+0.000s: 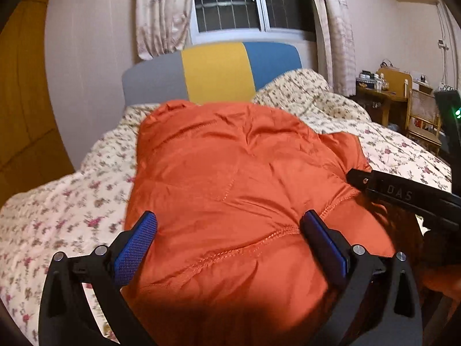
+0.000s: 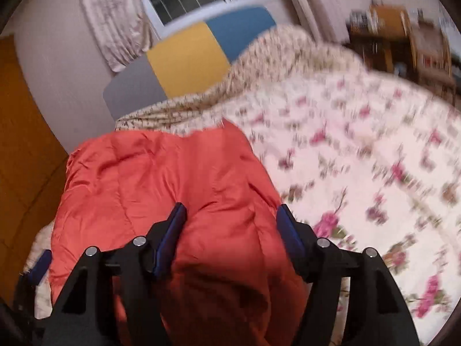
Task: Fold large clothes
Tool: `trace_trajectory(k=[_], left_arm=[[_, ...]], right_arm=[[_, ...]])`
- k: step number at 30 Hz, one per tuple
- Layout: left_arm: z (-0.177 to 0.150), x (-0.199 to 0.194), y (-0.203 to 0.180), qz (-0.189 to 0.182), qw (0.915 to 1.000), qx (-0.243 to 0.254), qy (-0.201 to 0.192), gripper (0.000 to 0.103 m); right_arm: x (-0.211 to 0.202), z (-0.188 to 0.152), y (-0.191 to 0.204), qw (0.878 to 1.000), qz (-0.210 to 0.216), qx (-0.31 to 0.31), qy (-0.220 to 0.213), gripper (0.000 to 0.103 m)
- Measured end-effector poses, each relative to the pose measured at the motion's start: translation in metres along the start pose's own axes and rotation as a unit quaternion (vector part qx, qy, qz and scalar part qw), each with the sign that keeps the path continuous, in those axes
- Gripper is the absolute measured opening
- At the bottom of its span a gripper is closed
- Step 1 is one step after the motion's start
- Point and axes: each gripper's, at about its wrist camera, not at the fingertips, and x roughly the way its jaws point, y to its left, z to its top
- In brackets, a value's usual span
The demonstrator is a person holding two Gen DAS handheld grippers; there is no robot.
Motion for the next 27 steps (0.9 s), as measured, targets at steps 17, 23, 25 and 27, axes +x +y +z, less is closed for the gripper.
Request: trace_trajectory(k=[17, 23, 25, 27], left_arm=[[-0.007, -0.014, 0.006, -0.019, 0.9997, 0.008, 0.016, 0.100], [-0.004, -0.037, 0.027, -0.049, 0.9982, -0.013, 0.032, 0.100], [-0.004, -0.042, 0.036, -0.053, 0.9978, -0.027, 0.030, 0.100], [-0.002, -0.045, 0.045, -0.050, 0.9977, -0.036, 0.030, 0.100]], right_arm=[[-0.011, -0.006, 0.015, 0.999, -0.036, -0.036, -0.007, 0.069], [-0.031, -0.010, 0.013, 1.000, -0.014, -0.027, 0.006, 0.075], [-0.036, -0.010, 0.013, 1.000, -0.009, -0.022, 0.012, 0.077], [-0.044, -0.012, 0.012, 1.000, -0.002, -0.016, 0.018, 0.079]])
